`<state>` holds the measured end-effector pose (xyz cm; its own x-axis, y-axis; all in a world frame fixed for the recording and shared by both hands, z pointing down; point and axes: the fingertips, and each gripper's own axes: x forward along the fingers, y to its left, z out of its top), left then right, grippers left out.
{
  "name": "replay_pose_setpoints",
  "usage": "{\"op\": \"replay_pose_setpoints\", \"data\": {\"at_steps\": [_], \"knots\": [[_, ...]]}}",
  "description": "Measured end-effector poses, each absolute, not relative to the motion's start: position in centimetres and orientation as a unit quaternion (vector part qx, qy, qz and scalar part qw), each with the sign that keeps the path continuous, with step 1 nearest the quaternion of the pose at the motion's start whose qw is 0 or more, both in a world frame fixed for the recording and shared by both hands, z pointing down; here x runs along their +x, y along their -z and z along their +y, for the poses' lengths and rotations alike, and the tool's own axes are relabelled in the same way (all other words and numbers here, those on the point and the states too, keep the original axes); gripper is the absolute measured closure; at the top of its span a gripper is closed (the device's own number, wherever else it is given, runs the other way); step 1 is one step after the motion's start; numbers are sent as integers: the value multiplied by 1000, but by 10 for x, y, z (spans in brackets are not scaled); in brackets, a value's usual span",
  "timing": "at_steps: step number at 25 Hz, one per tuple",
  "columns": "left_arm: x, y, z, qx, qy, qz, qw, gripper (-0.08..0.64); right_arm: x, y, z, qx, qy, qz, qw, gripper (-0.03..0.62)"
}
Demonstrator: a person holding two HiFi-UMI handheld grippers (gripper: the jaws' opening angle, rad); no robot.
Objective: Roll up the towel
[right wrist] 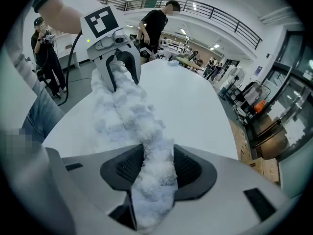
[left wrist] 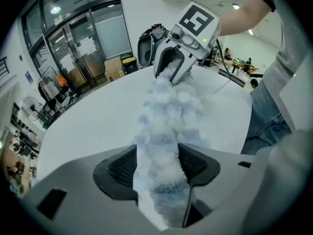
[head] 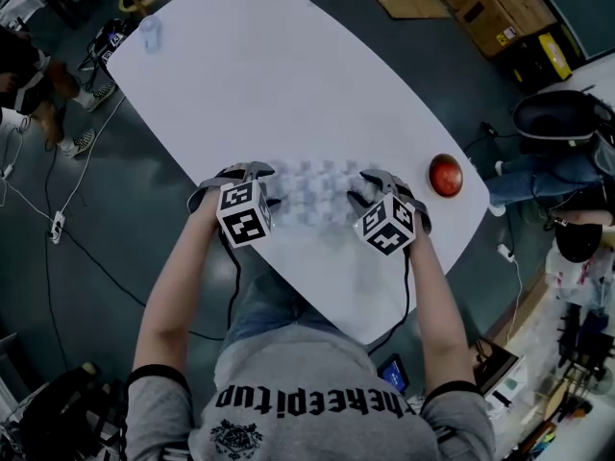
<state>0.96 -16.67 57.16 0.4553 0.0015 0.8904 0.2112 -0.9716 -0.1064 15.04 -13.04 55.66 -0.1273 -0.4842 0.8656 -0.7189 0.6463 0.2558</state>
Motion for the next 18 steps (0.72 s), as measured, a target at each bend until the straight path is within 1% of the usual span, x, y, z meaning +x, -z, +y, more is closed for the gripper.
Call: {"op": "replay_pose_setpoints", "data": {"at_steps": [8, 14, 18], "knots": [[7, -548, -183, -863, 490, -36, 115, 307, 156, -538, -131, 424, -128, -758, 479, 408], [-1, -522, -188, -865, 478, -15, 153, 307, 161, -513, -130, 439, -100, -760, 469, 408], [-3, -504, -177, -868, 466, -14, 171, 307, 150, -497, -117, 421, -86, -772, 469, 408]]}}
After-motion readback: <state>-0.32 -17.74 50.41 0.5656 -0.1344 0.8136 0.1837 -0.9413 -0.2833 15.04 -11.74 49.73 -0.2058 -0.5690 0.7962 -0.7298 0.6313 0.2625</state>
